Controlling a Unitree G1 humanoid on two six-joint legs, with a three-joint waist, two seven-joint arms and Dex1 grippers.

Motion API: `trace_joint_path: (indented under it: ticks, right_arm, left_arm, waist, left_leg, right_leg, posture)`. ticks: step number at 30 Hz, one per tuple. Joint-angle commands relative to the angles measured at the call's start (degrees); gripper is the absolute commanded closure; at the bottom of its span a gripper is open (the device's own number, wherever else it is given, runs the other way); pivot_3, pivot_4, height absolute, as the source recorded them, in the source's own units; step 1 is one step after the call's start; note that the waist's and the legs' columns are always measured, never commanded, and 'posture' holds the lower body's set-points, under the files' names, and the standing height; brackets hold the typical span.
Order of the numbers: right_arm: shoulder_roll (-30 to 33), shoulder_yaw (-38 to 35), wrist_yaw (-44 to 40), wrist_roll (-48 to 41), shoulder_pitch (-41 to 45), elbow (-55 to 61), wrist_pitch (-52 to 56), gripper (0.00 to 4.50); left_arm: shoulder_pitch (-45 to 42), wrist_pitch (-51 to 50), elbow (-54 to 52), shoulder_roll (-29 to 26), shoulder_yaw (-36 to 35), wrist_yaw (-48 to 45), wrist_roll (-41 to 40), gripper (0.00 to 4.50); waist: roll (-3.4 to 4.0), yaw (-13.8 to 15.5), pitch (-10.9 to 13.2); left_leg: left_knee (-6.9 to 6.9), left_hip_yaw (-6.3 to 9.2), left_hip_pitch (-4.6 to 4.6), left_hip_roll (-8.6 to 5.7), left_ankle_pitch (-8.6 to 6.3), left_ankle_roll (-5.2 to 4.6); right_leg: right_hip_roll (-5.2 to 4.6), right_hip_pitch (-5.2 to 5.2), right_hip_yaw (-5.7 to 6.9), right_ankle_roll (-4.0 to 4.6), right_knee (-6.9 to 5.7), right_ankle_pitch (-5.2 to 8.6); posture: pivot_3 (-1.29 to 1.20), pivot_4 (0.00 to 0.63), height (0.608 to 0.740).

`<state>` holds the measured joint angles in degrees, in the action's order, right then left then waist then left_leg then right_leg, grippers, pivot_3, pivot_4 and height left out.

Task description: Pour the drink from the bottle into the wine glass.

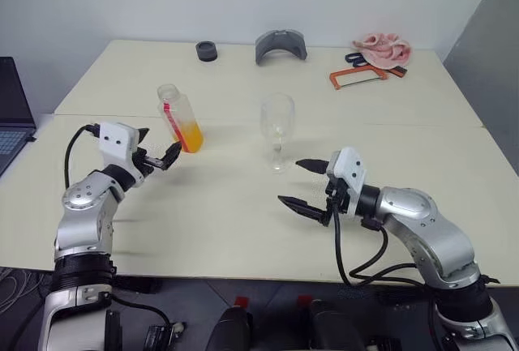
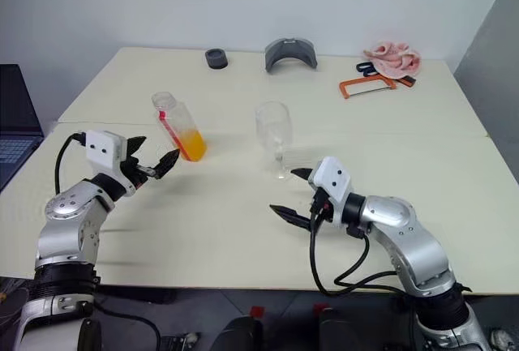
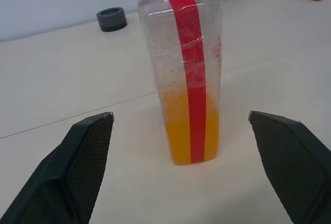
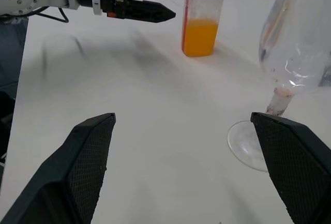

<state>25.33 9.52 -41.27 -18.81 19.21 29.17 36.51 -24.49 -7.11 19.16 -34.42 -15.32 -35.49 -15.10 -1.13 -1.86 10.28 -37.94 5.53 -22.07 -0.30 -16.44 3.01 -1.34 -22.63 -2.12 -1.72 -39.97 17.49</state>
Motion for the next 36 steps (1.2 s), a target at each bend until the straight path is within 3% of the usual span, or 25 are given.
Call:
trace_joint_path:
  ticks: [1, 22, 26, 32, 36]
  right_arm:
    - [0.16, -1.62, 1.24, -2.07, 1.64, 4.36, 1.26, 0.03]
    - [-0.04, -2.22, 1.90, -7.64, 5.66, 5.06, 1.28, 0.03]
    - [-0.06, -2.08, 2.23, -7.67, 5.87, 4.90, 1.10, 0.00]
    - [-0.09, -2.08, 3.01, -7.62, 5.73, 5.08, 0.98, 0.00]
    - [0.11, -2.74, 3.56, -7.63, 5.42, 5.63, 0.88, 0.00]
  left_arm:
    - [-2.69, 2.19, 1.80, -1.38, 0.21, -0.93, 0.64, 0.00]
    - [-19.09, 8.40, 22.40, 1.15, 3.51, -2.55, 3.52, 0.00]
    - [-21.22, 9.66, 25.75, 1.40, 3.88, -3.42, 3.68, 0.82]
    - [-22.56, 10.60, 27.81, 1.74, 3.67, -4.39, 3.57, 2.70]
    - [-22.11, 10.14, 23.79, 2.65, 3.91, -4.80, 2.89, 2.82]
  waist:
    - [0.00, 0.00, 0.00]
    - [-0.01, -0.02, 0.00]
    - [-0.02, -0.05, 0.00]
    - [-0.02, -0.08, 0.00]
    - [-0.02, -0.05, 0.00]
  left_leg:
    - [0.00, 0.01, 0.00, -0.01, 0.00, 0.00]
    - [-0.02, 0.04, -0.03, -0.08, 0.00, -0.01]
    - [-0.03, 0.04, -0.03, -0.10, 0.00, -0.01]
    - [-0.03, 0.04, -0.03, -0.10, 0.00, -0.01]
    - [-0.03, 0.06, -0.03, -0.09, 0.00, 0.00]
  right_leg:
    - [0.00, 0.00, 0.00, 0.00, -0.01, 0.00]
    - [0.01, 0.02, 0.10, 0.00, 0.00, 0.00]
    - [0.01, 0.02, 0.10, 0.00, 0.00, 0.00]
    - [0.01, 0.00, 0.10, 0.00, -0.01, 0.00]
    - [0.01, 0.00, 0.10, 0.00, -0.01, 0.00]
  posture:
    - [0.00, 0.150, 0.740]
    - [0.00, 0.150, 0.740]
    - [0.00, 0.150, 0.740]
    - [0.00, 0.150, 0.740]
    - [0.00, 0.150, 0.740]
